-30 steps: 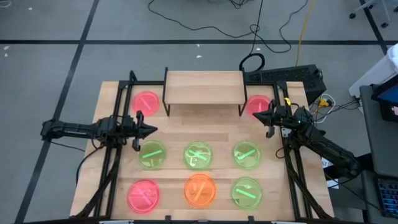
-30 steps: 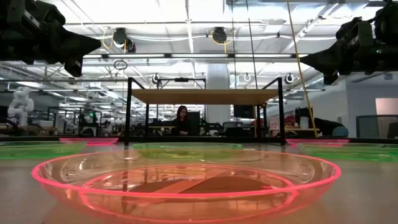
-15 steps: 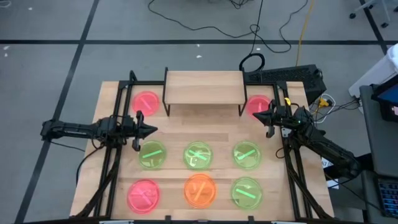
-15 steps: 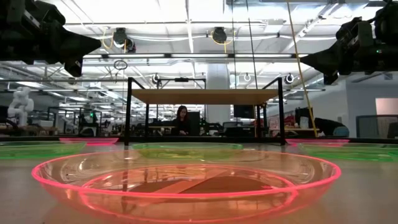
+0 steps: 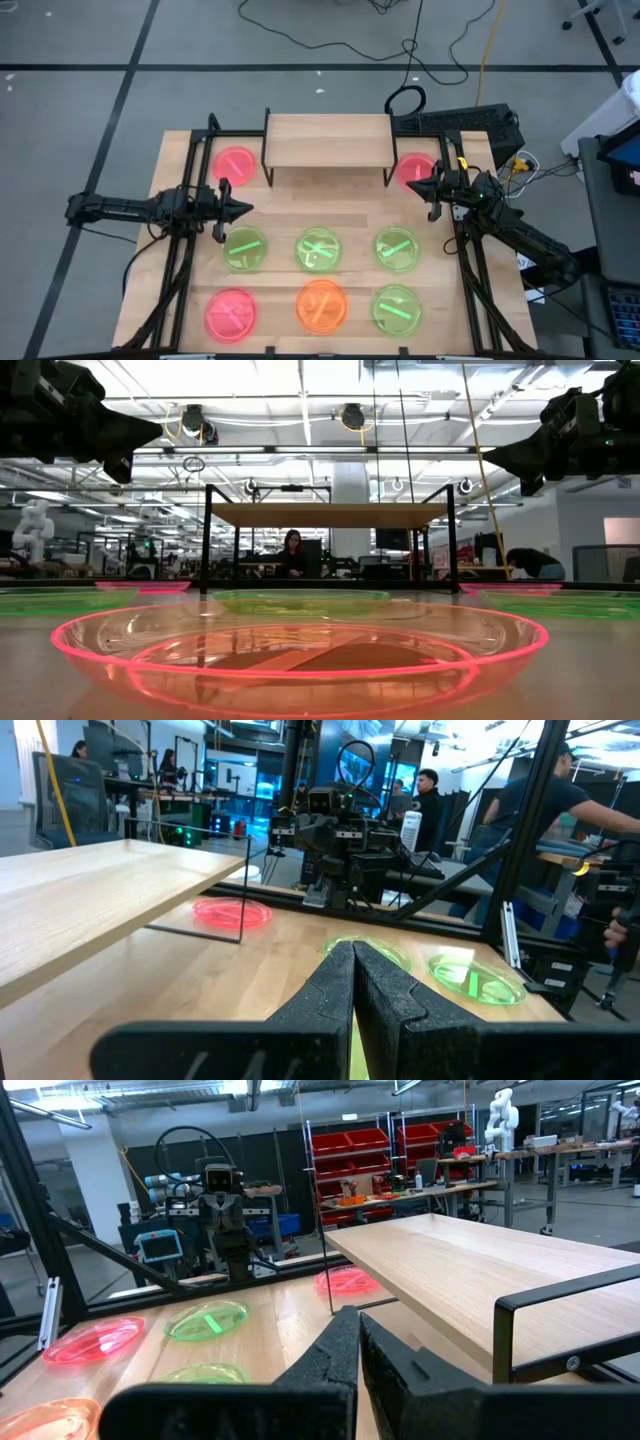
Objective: Place and stack plates onto a shelf
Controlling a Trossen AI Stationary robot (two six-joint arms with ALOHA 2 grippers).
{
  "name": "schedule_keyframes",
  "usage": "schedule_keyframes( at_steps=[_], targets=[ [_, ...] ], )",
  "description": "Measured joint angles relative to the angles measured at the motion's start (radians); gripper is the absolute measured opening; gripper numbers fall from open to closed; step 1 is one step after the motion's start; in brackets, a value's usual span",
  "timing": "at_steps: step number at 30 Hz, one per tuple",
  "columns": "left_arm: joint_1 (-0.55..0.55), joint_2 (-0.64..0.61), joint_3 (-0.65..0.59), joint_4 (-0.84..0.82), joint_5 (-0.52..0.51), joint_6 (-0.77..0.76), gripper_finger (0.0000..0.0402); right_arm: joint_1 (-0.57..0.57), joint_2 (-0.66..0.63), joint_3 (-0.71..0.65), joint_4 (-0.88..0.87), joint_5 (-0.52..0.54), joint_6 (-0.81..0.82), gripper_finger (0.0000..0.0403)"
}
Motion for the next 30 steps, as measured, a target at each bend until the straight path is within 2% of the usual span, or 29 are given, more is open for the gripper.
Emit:
schedule_keyframes(
  at_steps=[15,23,30],
  targets=[
    [0.0,0.0,0.0,0.0,0.0,0.0,0.001,0.0,0.0,0.0,0.061,0.01,0.003,0.0],
    [0.0,0.0,0.0,0.0,0.0,0.0,0.001,0.0,0.0,0.009,0.105,0.189,0.004,0.0],
    [0.0,0.0,0.0,0.0,0.0,0.0,0.001,0.0,0.081,0.112,0.084,0.215,-0.062,0.0]
  ],
)
